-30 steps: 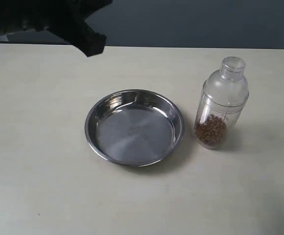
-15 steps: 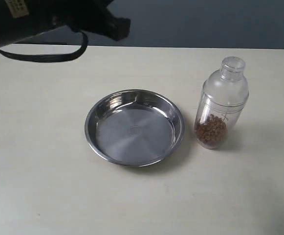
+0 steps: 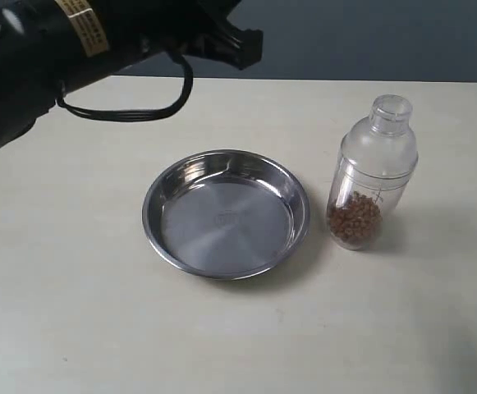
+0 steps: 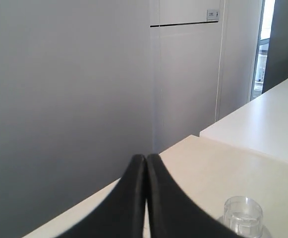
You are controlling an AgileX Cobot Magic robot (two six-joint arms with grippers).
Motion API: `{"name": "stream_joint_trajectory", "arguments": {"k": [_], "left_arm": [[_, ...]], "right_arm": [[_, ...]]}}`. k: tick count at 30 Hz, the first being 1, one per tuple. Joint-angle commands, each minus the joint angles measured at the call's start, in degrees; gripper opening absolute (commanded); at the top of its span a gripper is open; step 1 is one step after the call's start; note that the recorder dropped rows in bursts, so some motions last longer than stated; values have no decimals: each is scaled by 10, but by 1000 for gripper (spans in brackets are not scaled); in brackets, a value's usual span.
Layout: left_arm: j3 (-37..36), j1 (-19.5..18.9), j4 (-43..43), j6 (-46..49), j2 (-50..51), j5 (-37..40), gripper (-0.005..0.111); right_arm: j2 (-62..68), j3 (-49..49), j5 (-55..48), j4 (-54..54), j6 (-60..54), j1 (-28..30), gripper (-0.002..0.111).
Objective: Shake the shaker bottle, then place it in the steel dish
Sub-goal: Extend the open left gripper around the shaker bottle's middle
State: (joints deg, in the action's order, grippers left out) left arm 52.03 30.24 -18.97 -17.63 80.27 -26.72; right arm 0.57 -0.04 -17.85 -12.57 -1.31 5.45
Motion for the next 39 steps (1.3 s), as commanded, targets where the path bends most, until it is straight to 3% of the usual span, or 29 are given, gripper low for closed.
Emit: {"name": "stream_joint_trajectory", "arguments": {"k": [1,6,9,12,14,16,18,19,23,39], "left_arm": [[-1,3,-6,-29,10,-10,0],[-1,3,-57,-108,46,-67,0],[-1,3,-74,-106,61,-97,0],[-1,3,-156,-97,73,-134,10],[-1,2,-207,-96,83,-161,27],[-1,2,-192,-96,95,-173,58],[-1,1,-154,-96,107,-179,99],[-1,0,-151,-102,114,-192,105],[9,0,-172,-108,154,-289,106],[191,4,-270,-230,383,-346,106]], "right_arm": [[-3,0,4,1,-2,2,-1],[-3,0,4,1,-2,2,-1],[-3,0,4,1,-2,2,-1],[-3,0,4,1,-2,2,-1],[-3,0,4,1,-2,2,-1],[-3,0,4,1,-2,2,-1],[-3,0,4,1,-2,2,-1],[-3,0,4,1,-2,2,-1],[-3,0,4,1,-2,2,-1],[-3,0,4,1,-2,2,-1]]}}
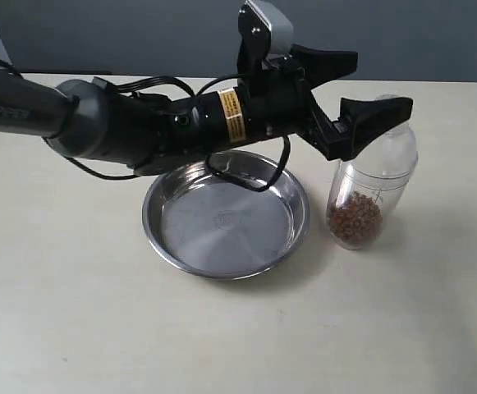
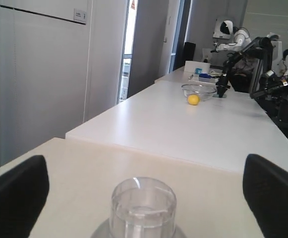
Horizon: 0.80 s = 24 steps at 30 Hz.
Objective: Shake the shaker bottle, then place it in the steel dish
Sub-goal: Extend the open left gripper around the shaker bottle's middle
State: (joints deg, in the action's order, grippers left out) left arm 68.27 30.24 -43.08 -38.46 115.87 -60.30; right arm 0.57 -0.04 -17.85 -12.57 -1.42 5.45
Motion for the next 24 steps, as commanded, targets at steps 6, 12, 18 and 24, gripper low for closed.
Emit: {"name": "stream_joint_trajectory", "arguments": {"k": [6,12,18,24], "left_arm": [[64,18,-29,-29,67,1,106],[89,20,-35,-31,99,-1,106],[109,20,-37,-30,128,5,106],[110,20,-51,-33,154,8,106]], "right_arm": [[-3,0,4,1,-1,2,-1],[-3,0,4,1,-1,2,-1],[-3,0,4,1,-1,2,-1],[-3,0,4,1,-1,2,-1]]}}
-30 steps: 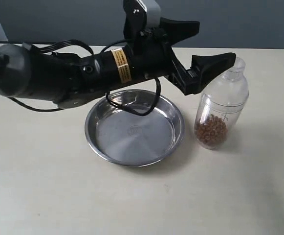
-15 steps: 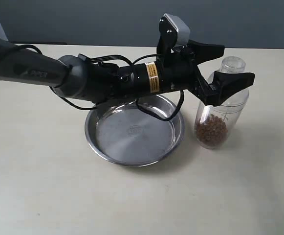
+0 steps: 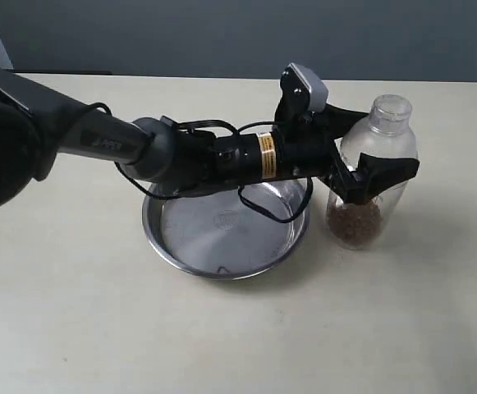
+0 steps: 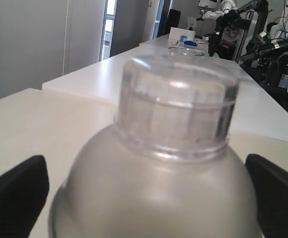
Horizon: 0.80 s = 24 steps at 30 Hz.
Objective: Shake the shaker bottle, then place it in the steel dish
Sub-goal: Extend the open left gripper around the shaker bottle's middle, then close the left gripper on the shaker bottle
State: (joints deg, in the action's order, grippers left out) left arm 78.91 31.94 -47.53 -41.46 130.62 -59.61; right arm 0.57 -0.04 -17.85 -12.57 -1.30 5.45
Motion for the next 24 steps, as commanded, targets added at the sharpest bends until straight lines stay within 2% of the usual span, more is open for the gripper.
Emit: {"name": "stream_joint_trajectory", "arguments": {"k": [1,5,13,19,24], "left_arm": [[3,3,-6,-3,11,1,106],[3,3,13,-11,42,-28,106],[6,3,20,-4,52,-30,106],[16,14,4,-4,52,19,106],[27,20,-1,3,52,27,106]], "right_arm": [[-3,0,4,1,-2,2,-1],[-3,0,4,1,-2,2,-1],[-3,0,4,1,-2,2,-1],[-3,0,4,1,-2,2,-1],[-3,0,4,1,-2,2,-1]]}}
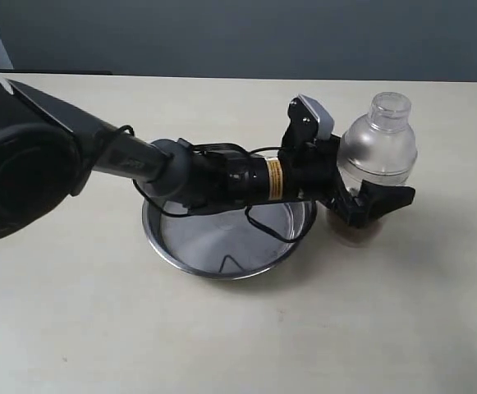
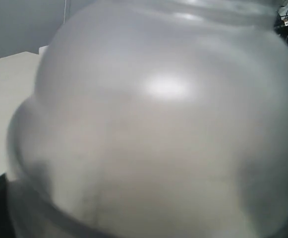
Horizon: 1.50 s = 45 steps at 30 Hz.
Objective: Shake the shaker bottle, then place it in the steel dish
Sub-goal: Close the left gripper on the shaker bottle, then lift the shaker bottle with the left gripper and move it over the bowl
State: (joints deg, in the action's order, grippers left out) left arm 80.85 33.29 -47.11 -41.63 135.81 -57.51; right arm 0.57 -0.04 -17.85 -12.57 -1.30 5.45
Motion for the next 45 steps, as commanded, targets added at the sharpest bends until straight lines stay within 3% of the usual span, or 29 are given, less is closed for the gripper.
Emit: {"name": "stream_joint_trajectory", "arguments": {"k": [1,20,23,30,34,38,45], "left_arm": [[8,6,-6,5,0,7,106],[26,12,12,-1,28,5,102],[26,12,13,-1,28,5,89],[26,12,6,-1,28,-3,36],[26,12,3,-1,28,-22,16],[26,12,-1,-1,28,-26,6],[26,12,12,-1,28,-23,5]], "right_arm": [[-3,0,4,1,-2,2,-1],[-3,0,4,1,-2,2,-1],[-3,0,4,1,-2,2,-1],[-3,0,4,1,-2,2,-1],[-3,0,4,1,-2,2,-1],[-3,0,4,1,-2,2,-1],[-3,0,4,1,-2,2,-1]]}}
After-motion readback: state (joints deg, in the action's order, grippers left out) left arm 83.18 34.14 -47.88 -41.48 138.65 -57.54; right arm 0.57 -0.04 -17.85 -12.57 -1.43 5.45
